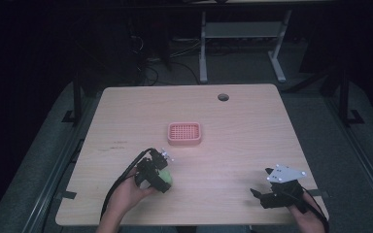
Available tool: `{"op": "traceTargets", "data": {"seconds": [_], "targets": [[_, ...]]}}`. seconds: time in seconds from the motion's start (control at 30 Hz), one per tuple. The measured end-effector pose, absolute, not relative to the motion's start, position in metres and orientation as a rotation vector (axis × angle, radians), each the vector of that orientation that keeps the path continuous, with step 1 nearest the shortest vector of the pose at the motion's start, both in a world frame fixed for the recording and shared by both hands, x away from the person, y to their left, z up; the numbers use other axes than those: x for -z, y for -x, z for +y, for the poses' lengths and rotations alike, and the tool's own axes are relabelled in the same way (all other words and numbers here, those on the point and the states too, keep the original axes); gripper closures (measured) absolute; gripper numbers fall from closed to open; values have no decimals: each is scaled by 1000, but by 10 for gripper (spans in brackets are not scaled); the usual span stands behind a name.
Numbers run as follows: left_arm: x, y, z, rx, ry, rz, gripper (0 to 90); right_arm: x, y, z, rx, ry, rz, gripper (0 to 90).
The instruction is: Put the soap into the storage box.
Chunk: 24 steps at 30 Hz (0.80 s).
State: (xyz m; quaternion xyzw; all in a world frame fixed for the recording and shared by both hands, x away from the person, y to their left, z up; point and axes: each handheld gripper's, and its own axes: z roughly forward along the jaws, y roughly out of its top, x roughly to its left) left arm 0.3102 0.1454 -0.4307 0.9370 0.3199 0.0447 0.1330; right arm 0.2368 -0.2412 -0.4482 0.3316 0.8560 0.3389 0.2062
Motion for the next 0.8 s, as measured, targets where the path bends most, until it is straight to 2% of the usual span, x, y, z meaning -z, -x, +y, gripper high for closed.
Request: {"op": "traceTargets", "data": {"seconds": [0.8], "targets": [[441,-315,139,-121,-2760,950,250,447,-236,-241,-944,-913,2385,138]]}}
